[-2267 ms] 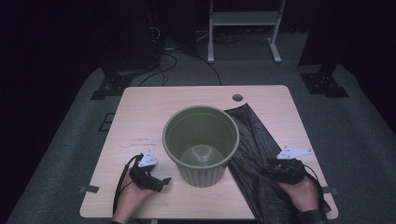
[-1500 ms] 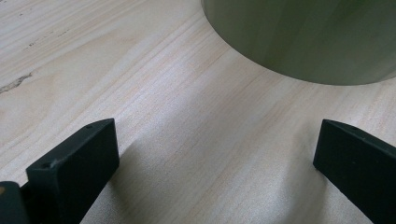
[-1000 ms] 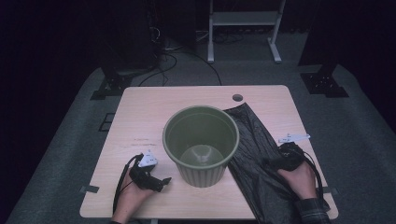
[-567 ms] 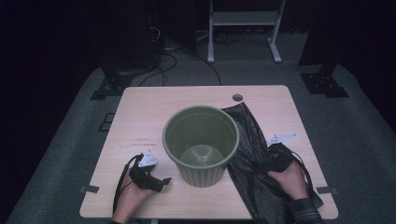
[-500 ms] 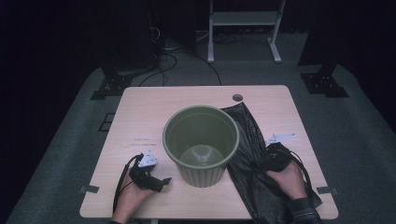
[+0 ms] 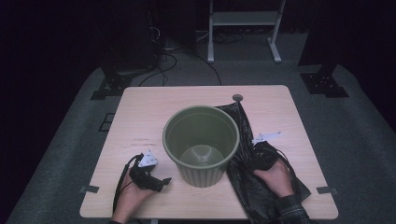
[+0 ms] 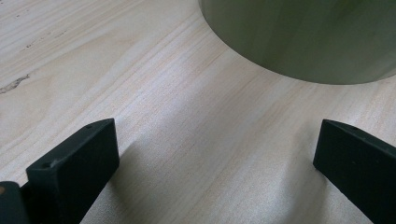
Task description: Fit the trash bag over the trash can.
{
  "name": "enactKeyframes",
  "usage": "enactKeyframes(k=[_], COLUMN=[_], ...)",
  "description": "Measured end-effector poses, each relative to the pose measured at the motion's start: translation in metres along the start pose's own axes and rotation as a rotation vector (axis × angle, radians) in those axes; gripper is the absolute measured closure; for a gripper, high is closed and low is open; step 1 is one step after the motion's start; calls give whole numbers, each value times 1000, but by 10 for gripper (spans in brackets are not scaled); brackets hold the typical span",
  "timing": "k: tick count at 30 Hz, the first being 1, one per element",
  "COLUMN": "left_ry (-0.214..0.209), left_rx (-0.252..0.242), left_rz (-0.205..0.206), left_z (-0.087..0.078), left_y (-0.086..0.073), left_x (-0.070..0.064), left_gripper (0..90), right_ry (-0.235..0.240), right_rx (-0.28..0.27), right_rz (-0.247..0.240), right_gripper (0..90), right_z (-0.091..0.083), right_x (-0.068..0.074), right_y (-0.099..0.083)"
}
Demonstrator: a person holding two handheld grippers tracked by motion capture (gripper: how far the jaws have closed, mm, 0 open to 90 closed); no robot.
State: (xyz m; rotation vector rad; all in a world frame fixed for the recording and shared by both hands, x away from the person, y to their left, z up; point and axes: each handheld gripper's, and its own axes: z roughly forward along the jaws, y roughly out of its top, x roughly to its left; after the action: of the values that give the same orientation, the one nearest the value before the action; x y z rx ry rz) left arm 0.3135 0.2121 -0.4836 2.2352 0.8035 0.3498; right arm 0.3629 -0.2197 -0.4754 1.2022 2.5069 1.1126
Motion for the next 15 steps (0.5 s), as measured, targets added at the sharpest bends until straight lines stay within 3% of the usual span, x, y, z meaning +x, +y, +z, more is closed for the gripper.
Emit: enactKeyframes(k=[7, 10, 15], left_ry=[0, 0, -1], left_rx=[-1, 0, -1], left_rz=[0, 0, 1], left_z=[0, 0, 0], left_y=[0, 0, 0], left_x=[0, 0, 0], left_gripper=[0, 0, 0], right_ry=[-4, -25, -56], right_rx=[-1, 19, 19], right_rz=[-22, -64, -86], right_gripper=[94, 95, 95], right_z=[10, 15, 19], right_x=[11, 17, 23], right_y=[6, 9, 11])
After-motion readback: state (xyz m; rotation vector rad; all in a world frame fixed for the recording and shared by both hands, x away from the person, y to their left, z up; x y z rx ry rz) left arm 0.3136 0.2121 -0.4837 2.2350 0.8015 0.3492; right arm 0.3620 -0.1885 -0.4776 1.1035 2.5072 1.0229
